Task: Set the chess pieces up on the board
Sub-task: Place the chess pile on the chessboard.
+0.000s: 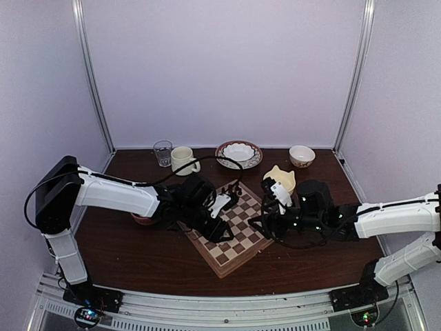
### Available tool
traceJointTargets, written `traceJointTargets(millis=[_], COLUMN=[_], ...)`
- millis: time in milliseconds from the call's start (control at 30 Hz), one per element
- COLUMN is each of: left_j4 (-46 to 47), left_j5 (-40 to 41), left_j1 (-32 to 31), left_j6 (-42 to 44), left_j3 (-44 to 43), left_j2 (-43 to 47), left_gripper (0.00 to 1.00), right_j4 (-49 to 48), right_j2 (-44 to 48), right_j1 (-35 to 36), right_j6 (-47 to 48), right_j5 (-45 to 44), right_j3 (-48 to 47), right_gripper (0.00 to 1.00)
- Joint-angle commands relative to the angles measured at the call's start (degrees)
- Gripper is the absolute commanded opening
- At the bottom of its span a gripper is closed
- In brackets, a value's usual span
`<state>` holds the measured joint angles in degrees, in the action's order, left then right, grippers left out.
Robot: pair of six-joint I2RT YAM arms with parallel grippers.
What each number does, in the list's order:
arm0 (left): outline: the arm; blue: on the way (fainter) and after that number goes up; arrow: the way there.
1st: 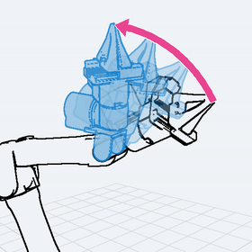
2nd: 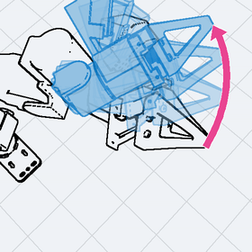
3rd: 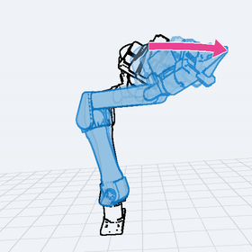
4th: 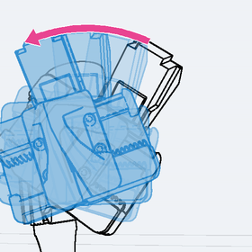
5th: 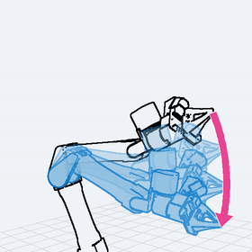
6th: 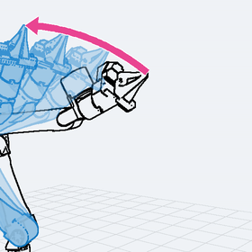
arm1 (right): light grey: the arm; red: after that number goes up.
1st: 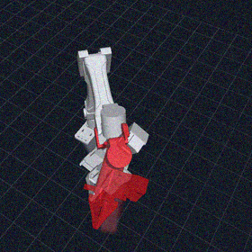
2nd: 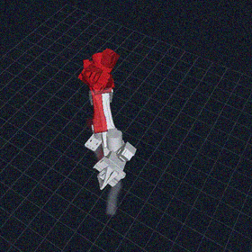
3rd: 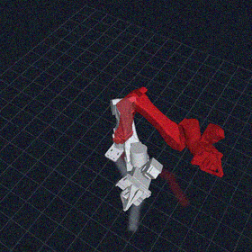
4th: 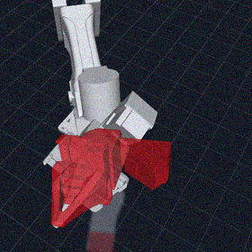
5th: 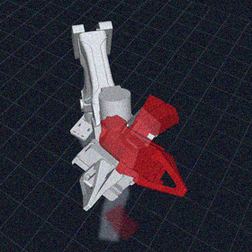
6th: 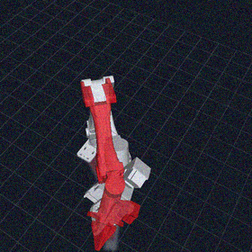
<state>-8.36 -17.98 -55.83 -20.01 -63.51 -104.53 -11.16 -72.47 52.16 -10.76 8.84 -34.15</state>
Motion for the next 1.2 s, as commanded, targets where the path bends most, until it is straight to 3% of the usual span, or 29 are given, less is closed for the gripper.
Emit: traceJointTargets(millis=[0, 233, 500, 667, 1167], left_j4=[-0.2, -0.1, 0.6, 0.5, -0.5], left_j5=[0.5, -0.2, -1.6, -2.1, -0.2], left_j1=[-0.1, -0.1, -0.5, -0.6, -0.7], left_j6=[0.9, 1.1, 1.3, 1.6, 1.7], left_j3=[-1.5, -0.9, -0.6, -0.4, 0.1], left_j2=[0.2, 1.2, 1.7, 1.7, 2.6], left_gripper=[0.47, 0.41, 0.41, 0.30, 0.30], right_j4=[-0.1, 0.1, 0.4, 1.7, 3.0], right_j2=[-0.6, -2.6, -3.8, -7.3, -12.7], right_j1=[0.3, 0.4, 0.3, 0.3, 1.6], right_j6=[-0.3, -0.1, 0.0, -0.2, 0.2], right_j5=[1.6, 4.7, 6.5, 9.1, 11.8], right_j3=[-1.5, -2.6, -3.1, -5.4, -8.2], right_gripper=[0.76, 0.68, 0.64, 0.60, 0.56])
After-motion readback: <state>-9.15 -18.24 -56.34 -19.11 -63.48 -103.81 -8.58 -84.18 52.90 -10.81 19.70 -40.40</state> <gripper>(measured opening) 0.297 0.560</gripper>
